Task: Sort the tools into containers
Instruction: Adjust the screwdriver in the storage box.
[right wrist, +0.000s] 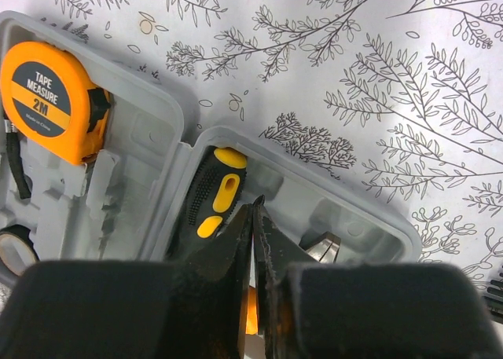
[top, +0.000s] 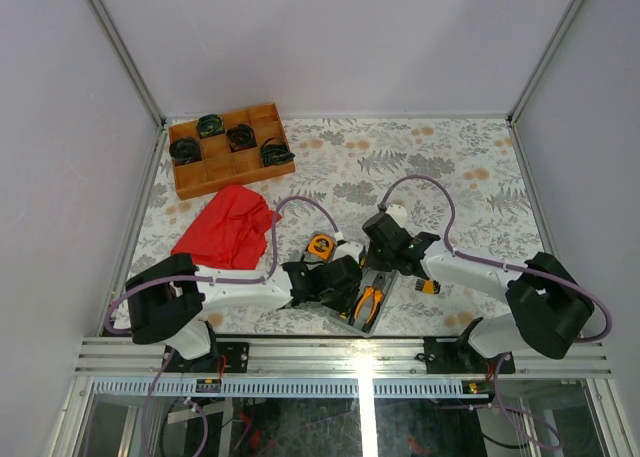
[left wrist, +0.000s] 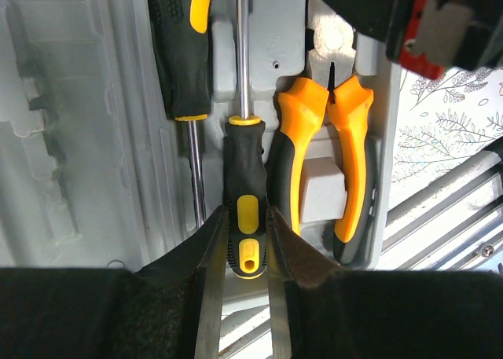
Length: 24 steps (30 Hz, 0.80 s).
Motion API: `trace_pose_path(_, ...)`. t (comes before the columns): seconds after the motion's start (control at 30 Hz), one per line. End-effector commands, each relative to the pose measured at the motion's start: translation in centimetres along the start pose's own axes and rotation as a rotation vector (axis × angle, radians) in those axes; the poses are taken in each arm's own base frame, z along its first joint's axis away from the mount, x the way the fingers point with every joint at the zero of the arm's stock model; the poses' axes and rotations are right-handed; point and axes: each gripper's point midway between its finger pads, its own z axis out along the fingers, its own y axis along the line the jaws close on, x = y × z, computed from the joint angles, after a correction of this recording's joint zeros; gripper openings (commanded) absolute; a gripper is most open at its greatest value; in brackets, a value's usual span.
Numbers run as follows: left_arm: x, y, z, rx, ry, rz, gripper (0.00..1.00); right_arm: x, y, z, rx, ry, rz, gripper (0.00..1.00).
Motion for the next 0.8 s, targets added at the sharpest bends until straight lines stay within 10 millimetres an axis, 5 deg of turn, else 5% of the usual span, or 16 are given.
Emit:
trace_pose_path(0.0, 6.2, 3.9, 0.6, -0.123, 0.2, 0.041, 0.0, -0.7, 0.7, 0.1, -0.003, -0.015, 0.01, 0.09)
trace_pose_path(0.77, 6.6, 3.9, 0.7, -0.121, 0.228, 0.06, 0.0, 2.2, -0.3, 2.0, 0.087, 0.161, -0.082, 0.06)
